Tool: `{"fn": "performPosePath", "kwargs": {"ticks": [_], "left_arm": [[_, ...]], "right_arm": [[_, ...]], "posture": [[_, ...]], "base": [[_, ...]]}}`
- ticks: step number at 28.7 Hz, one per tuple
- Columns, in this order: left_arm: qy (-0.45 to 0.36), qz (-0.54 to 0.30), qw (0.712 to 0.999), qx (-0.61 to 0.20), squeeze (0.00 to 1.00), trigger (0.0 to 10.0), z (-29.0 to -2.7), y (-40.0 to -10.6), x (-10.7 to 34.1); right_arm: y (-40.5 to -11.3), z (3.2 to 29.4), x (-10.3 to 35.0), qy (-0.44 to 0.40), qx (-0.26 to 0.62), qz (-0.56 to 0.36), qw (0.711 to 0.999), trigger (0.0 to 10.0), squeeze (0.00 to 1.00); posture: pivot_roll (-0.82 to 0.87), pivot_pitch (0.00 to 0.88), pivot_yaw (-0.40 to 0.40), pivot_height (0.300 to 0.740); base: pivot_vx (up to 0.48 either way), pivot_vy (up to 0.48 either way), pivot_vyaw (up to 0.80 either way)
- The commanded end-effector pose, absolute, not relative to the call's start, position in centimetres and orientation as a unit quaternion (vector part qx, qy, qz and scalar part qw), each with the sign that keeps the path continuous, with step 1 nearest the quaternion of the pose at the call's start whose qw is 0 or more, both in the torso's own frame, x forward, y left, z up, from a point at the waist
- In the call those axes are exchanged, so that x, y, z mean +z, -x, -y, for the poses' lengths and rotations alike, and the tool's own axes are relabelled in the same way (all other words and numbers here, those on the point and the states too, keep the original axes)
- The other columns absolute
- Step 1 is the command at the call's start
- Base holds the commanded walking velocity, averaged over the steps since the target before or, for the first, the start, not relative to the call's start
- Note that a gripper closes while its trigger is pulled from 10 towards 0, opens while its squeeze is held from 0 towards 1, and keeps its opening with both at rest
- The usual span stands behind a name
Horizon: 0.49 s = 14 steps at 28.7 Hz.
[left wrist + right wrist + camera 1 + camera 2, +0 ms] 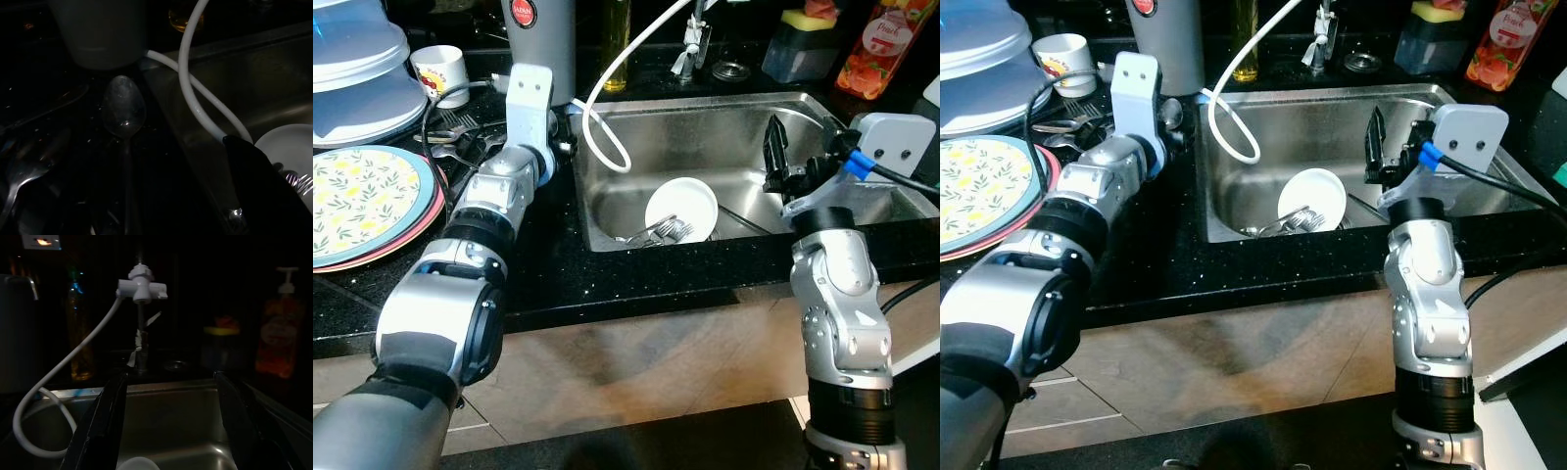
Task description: Kitchen organization
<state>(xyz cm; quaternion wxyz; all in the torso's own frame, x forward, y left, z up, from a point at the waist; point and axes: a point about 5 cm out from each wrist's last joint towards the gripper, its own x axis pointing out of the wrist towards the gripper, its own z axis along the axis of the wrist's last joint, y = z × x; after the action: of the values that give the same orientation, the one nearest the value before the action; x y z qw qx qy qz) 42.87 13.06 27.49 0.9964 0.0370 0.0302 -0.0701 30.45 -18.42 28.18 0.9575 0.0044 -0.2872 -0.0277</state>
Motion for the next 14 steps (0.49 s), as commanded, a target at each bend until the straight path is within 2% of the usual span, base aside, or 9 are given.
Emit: {"fn": "performPosePath", "kwargs": {"ticks": [1, 4, 9, 14], "left_arm": [[-0.036, -0.032, 0.997, -0.064, 0.0, 10.0, -13.5, -42.9, 27.6], [-0.023, -0.039, 0.997, -0.062, 0.0, 10.0, -13.8, -43.0, 27.5], [-0.02, -0.056, 0.997, -0.045, 0.0, 10.0, -14.5, -43.0, 26.6], [-0.08, -0.02, 0.996, -0.018, 0.0, 10.0, -16.3, -42.9, 27.4]], "right_arm": [[-30.0, 18.6, 28.2, -0.007, -0.034, 0.289, 0.957, 10.0, 0.0], [-29.9, 18.5, 28.2, -0.008, -0.033, 0.288, 0.957, 10.0, 0.0], [-30.0, 17.1, 27.8, 0.018, 0.029, 0.266, 0.963, 10.0, 0.0], [-30.3, 16.5, 28.0, 0.006, 0.037, 0.273, 0.961, 10.0, 0.0]], "posture": [[0.04, 0.157, 0.01, 0.74], [0.05, 0.17, 0.014, 0.74], [0.05, 0.223, 0.027, 0.74], [0.08, 0.293, 0.027, 0.74]], "base": [[0.0, 0.0, 0.0], [0.0, 0.0, 0.0], [0.0, 0.0, 0.0], [0.0, 0.0, 0.0]]}}
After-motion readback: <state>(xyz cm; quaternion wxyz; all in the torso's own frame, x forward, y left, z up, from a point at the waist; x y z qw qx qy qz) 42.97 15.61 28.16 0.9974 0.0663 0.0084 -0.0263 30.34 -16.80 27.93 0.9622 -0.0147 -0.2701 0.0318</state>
